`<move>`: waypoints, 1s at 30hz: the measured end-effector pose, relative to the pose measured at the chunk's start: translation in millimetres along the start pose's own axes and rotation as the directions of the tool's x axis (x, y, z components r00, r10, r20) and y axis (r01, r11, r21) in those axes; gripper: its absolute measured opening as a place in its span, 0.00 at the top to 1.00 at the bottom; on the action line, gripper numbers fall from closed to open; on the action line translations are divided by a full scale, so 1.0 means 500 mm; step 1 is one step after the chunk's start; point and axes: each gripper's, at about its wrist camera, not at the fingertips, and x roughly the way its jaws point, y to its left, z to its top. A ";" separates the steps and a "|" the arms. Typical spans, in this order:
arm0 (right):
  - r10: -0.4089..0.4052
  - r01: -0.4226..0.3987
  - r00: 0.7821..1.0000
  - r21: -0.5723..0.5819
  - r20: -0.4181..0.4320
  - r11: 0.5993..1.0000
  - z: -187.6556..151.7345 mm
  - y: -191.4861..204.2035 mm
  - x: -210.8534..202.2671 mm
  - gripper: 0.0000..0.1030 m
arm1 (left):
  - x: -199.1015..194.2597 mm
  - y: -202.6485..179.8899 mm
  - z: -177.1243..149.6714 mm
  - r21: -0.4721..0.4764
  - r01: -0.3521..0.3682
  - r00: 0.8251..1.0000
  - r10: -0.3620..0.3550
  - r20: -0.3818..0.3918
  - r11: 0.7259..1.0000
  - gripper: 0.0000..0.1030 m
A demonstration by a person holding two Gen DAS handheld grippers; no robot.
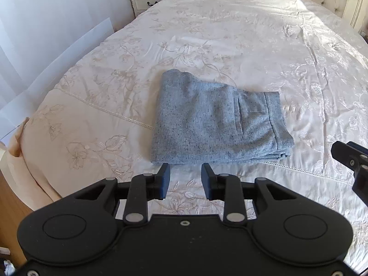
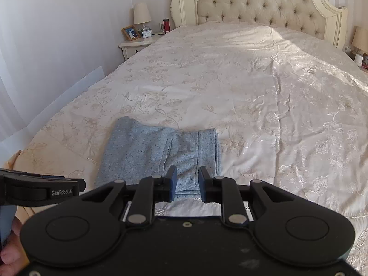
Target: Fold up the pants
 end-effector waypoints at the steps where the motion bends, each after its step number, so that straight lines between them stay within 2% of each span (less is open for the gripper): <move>1: 0.001 -0.001 1.000 0.002 0.002 1.000 -0.002 0.001 -0.006 0.78 | -0.004 0.000 -0.002 -0.001 -0.002 1.000 0.002 0.003 1.000 0.61; 8: 0.012 -0.012 1.000 -0.006 0.020 1.000 -0.007 0.009 -0.038 0.78 | -0.029 0.001 -0.012 -0.013 -0.018 0.999 0.018 0.027 1.000 0.61; 30: 0.012 -0.012 1.000 -0.027 -0.012 1.000 -0.010 0.026 -0.051 0.77 | -0.044 0.005 -0.024 -0.023 -0.008 1.000 0.008 0.004 1.000 0.61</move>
